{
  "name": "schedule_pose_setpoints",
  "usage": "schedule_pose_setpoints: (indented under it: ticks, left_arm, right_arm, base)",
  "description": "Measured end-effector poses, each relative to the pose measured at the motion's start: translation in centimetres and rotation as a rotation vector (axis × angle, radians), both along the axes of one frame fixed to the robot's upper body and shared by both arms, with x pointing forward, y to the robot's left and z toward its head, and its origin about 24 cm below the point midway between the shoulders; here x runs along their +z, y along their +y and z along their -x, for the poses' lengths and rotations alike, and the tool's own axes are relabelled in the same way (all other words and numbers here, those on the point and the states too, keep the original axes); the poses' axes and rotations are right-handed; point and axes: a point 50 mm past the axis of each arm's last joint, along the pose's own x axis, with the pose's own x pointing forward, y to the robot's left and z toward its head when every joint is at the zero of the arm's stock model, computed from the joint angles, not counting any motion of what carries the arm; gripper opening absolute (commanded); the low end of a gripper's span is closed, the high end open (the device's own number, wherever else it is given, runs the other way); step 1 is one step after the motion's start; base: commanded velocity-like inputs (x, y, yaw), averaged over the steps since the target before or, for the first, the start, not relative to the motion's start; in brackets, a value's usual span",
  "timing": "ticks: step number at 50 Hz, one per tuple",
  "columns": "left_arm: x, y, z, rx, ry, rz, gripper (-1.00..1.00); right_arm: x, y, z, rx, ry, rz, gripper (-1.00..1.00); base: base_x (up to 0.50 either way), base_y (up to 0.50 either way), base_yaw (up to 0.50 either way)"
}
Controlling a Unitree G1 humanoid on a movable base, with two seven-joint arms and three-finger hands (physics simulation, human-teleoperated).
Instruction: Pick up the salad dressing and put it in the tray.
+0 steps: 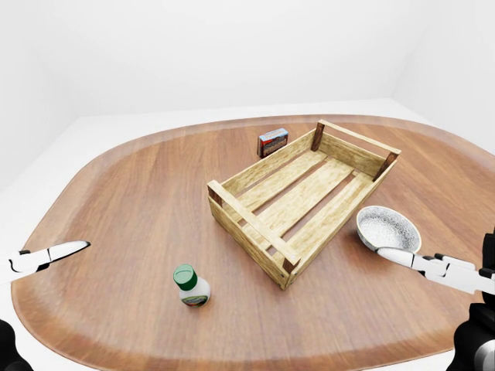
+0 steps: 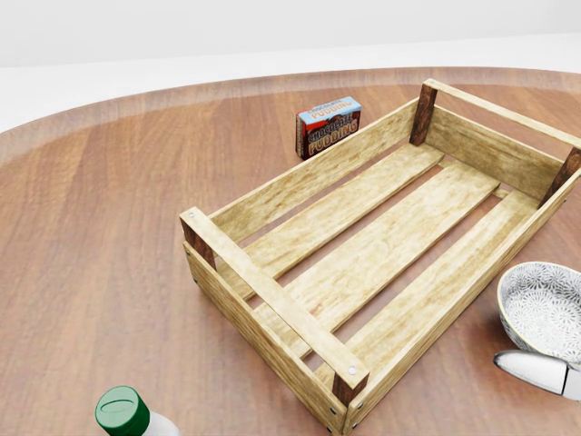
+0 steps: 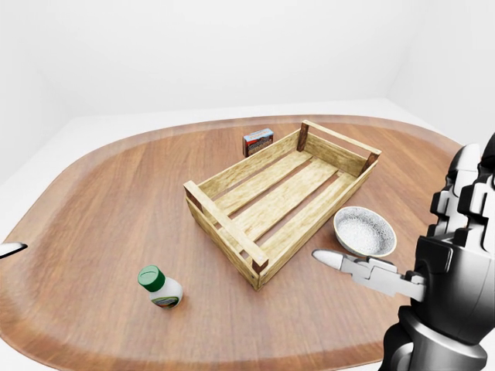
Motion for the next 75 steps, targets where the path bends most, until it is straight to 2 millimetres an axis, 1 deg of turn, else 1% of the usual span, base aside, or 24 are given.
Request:
schedule_pose_setpoints:
  ticks: [3,13,21,27,31,34,40,41,44,49,53,58,62,66,75]
  left_arm:
    - [0.0,0.0,0.0,0.001,-0.002,-0.001,1.0]
    - [0.1,0.0,0.1,-0.002,-0.009,0.001,1.0]
    - [0.4,0.0,0.2,-0.009,-0.025,0.004,1.0]
    - [0.4,0.1,0.4,-0.009,-0.032,0.009,1.0]
    - [0.5,0.2,0.4,-0.01,-0.038,0.013,1.0]
    - [0.5,0.2,0.4,-0.011,-0.041,0.014,1.0]
    - [0.7,0.1,0.5,-0.012,-0.046,0.01,1.0]
    - [0.7,0.2,0.5,-0.012,-0.046,0.01,1.0]
    - [0.7,0.2,0.6,-0.009,-0.048,0.009,1.0]
    - [0.7,0.3,0.7,-0.008,-0.049,0.009,1.0]
    - [0.9,0.3,0.8,-0.006,-0.054,0.006,1.0]
    - [0.8,0.4,0.8,-0.004,-0.052,0.007,1.0]
    - [0.6,0.5,0.7,-0.003,-0.042,0.014,1.0]
    - [0.5,0.7,0.6,-0.002,-0.035,0.02,1.0]
    - [0.1,0.8,0.4,-0.002,-0.02,0.032,1.0]
  right_arm:
    - [0.0,0.0,0.0,-0.003,0.001,0.003,1.0]
    - [0.3,-0.6,0.7,-0.037,-0.011,0.014,1.0]
    - [0.9,-0.4,0.6,0.002,-0.029,0.051,1.0]
    - [1.6,0.7,-0.1,0.06,-0.058,0.102,1.0]
    - [1.5,1.8,-0.6,0.091,-0.04,0.135,1.0]
    - [1.3,2.7,-1.0,0.109,-0.005,0.15,1.0]
    - [0.1,4.8,-1.5,0.168,0.107,0.131,1.0]
    - [0.1,4.8,-1.8,0.168,0.144,0.147,1.0]
    - [1.6,5.3,-3.6,0.215,0.113,0.297,1.0]
    - [5.9,7.1,-5.6,0.312,-0.089,0.47,1.0]
    - [8.9,8.8,-6.5,0.386,-0.226,0.549,1.0]
    - [11.4,10.7,-7.4,0.465,-0.31,0.604,1.0]
    - [12.5,12.1,-8.3,0.519,-0.328,0.625,1.0]
    - [13.1,13.4,-9.1,0.568,-0.321,0.632,1.0]
    - [13.2,16.4,-10.7,0.677,-0.266,0.639,1.0]
  base:
    - [0.48,-0.2,0.0]
    - [0.0,0.0,0.0]
    - [0.0,0.0,0.0]
    - [0.0,0.0,0.0]
    - [0.0,0.0,0.0]
    - [0.0,0.0,0.0]
    - [0.0,0.0,0.0]
    - [0.0,0.0,0.0]
    - [0.0,0.0,0.0]
    - [0.0,0.0,0.0]
    - [0.0,0.0,0.0]
    - [0.0,0.0,0.0]
    - [0.0,0.0,0.0]
    - [0.0,0.0,0.0]
    - [0.0,0.0,0.0]
